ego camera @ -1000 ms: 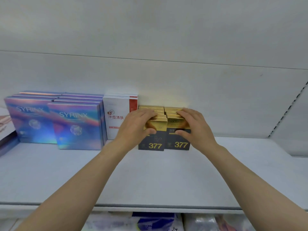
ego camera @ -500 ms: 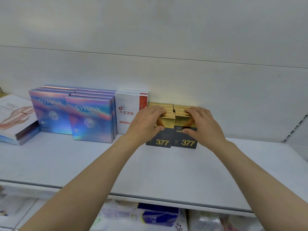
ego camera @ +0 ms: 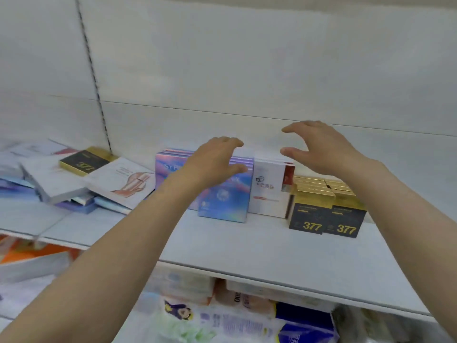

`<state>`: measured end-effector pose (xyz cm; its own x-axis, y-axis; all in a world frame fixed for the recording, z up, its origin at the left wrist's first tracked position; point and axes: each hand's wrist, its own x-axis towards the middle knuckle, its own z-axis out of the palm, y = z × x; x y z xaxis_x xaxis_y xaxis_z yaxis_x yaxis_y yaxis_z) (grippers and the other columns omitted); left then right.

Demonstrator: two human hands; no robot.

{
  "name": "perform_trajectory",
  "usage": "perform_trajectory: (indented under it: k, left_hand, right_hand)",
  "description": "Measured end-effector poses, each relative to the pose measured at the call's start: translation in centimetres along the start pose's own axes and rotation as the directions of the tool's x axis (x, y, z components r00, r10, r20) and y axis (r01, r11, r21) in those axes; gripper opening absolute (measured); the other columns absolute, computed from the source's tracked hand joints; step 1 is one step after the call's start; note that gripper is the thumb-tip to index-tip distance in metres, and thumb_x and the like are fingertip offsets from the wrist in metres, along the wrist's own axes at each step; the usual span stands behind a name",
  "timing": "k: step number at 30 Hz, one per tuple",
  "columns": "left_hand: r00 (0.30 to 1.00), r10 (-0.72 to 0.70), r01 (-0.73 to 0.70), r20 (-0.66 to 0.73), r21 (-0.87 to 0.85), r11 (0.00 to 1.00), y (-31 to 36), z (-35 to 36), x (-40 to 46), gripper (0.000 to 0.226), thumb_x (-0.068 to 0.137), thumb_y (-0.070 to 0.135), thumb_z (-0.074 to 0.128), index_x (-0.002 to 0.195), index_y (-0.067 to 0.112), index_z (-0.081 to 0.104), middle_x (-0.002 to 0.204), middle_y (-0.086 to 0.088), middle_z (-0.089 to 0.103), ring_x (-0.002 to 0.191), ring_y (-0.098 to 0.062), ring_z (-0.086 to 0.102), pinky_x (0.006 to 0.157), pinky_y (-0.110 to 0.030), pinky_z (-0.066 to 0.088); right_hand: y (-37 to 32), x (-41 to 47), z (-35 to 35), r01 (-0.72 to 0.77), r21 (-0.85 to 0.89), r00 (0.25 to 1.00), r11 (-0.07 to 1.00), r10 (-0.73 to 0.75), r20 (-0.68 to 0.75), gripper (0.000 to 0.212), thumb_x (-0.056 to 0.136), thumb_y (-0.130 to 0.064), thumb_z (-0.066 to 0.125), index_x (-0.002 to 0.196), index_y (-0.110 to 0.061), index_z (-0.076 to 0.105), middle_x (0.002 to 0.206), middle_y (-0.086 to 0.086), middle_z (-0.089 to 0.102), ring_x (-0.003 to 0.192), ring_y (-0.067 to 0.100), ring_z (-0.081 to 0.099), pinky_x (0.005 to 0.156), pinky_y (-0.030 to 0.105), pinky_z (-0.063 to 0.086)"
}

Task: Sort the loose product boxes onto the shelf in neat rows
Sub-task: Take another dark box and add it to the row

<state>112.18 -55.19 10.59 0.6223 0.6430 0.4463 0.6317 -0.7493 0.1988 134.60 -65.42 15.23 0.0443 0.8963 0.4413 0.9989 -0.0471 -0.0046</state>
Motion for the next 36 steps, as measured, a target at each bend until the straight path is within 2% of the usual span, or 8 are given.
perform_trajectory:
  k: [7, 11, 15, 19, 23, 29, 33, 36]
  left_hand:
    - [0.991, -0.064, 0.073, -0.122, 0.077, 0.994, -11.8, -11.3, -12.3, 0.065, 0.087, 0.054, 0.059, 0.142, 0.023, 0.042, 0.144, -0.002, 0.048, 0.132, -0.022, 0.042, 0.107, -0.037, 0.035]
    - [0.983, -0.117, 0.127, -0.143, 0.061, 0.990, -16.6, -14.5, -18.8, 0.063, 0.087, 0.052, 0.061, 0.141, 0.024, 0.044, 0.142, -0.001, 0.048, 0.124, -0.021, 0.048, 0.102, -0.034, 0.038]
    - [0.982, -0.148, 0.157, -0.119, 0.069, 0.985, -21.0, -16.1, -22.6, 0.061, 0.087, 0.054, 0.059, 0.139, 0.024, 0.045, 0.140, 0.002, 0.051, 0.125, -0.018, 0.045, 0.100, -0.032, 0.038]
    - [0.973, -0.191, 0.200, -0.130, 0.064, 0.978, -25.4, -16.7, -24.4, 0.054, 0.087, 0.055, 0.058, 0.134, 0.030, 0.048, 0.137, 0.005, 0.052, 0.123, -0.016, 0.046, 0.099, -0.034, 0.040]
    - [0.954, -0.275, 0.284, -0.120, 0.072, 0.956, -30.5, -16.7, -25.0, 0.057, 0.089, 0.053, 0.058, 0.139, 0.028, 0.044, 0.142, 0.006, 0.048, 0.130, -0.016, 0.040, 0.102, -0.035, 0.037]
    - [0.935, -0.343, 0.349, -0.091, 0.058, 0.935, -40.2, -15.7, -23.1, 0.060, 0.089, 0.057, 0.056, 0.140, 0.028, 0.043, 0.145, 0.005, 0.046, 0.133, -0.016, 0.038, 0.105, -0.036, 0.037]
    - [0.926, -0.370, 0.373, -0.068, 0.043, 0.927, -46.3, -15.0, -20.2, 0.062, 0.089, 0.060, 0.054, 0.140, 0.028, 0.043, 0.146, 0.007, 0.045, 0.136, -0.014, 0.035, 0.107, -0.035, 0.035]
    - [0.918, -0.396, 0.396, -0.008, 0.033, 0.917, -50.7, -14.3, -17.9, 0.066, 0.087, 0.065, 0.051, 0.141, 0.029, 0.042, 0.147, 0.007, 0.044, 0.137, -0.013, 0.035, 0.107, -0.035, 0.035]
  right_hand:
    - [-18.8, -0.5, 0.8, 0.169, 0.134, 0.983, 0.976, -0.157, -0.096, 0.054, 0.094, -0.048, 0.056, 0.145, -0.033, 0.044, 0.153, -0.004, 0.040, 0.142, 0.014, 0.029, 0.110, 0.030, 0.028]
    - [-27.9, -1.2, 3.3, 0.229, 0.219, 0.972, 0.948, -0.212, -0.101, 0.055, 0.093, -0.047, 0.058, 0.145, -0.033, 0.045, 0.154, -0.004, 0.039, 0.142, 0.013, 0.029, 0.110, 0.029, 0.029]
    - [-34.3, -0.5, 5.0, 0.245, 0.268, 0.970, 0.932, -0.233, -0.075, 0.057, 0.093, -0.051, 0.057, 0.145, -0.034, 0.043, 0.155, -0.006, 0.036, 0.143, 0.012, 0.027, 0.110, 0.032, 0.030]
    - [-38.4, 1.4, 6.4, 0.254, 0.269, 0.966, 0.929, -0.258, -0.023, 0.057, 0.095, -0.049, 0.055, 0.147, -0.036, 0.039, 0.157, -0.009, 0.032, 0.144, 0.011, 0.024, 0.110, 0.036, 0.032]
    - [-41.4, 4.6, 9.1, 0.263, 0.267, 0.960, 0.927, -0.278, 0.019, 0.057, 0.095, -0.050, 0.053, 0.148, -0.037, 0.037, 0.157, -0.011, 0.032, 0.143, 0.009, 0.023, 0.108, 0.035, 0.034]
    - [-44.8, 13.3, 16.2, 0.197, 0.308, 0.964, 0.931, -0.240, 0.110, 0.055, 0.097, -0.051, 0.050, 0.148, -0.034, 0.039, 0.152, -0.006, 0.040, 0.139, 0.015, 0.033, 0.108, 0.032, 0.033]
    - [-46.5, 19.1, 20.9, 0.036, 0.358, 0.954, 0.933, -0.138, 0.265, 0.047, 0.096, -0.052, 0.044, 0.139, -0.034, 0.049, 0.134, -0.001, 0.057, 0.117, 0.021, 0.053, 0.092, 0.037, 0.047]
    - [-48.6, 22.2, 23.7, 0.002, 0.389, 0.939, 0.921, -0.136, 0.317, 0.044, 0.096, -0.058, 0.036, 0.118, -0.029, 0.061, 0.116, -0.006, 0.064, 0.105, 0.018, 0.057, 0.086, 0.038, 0.049]
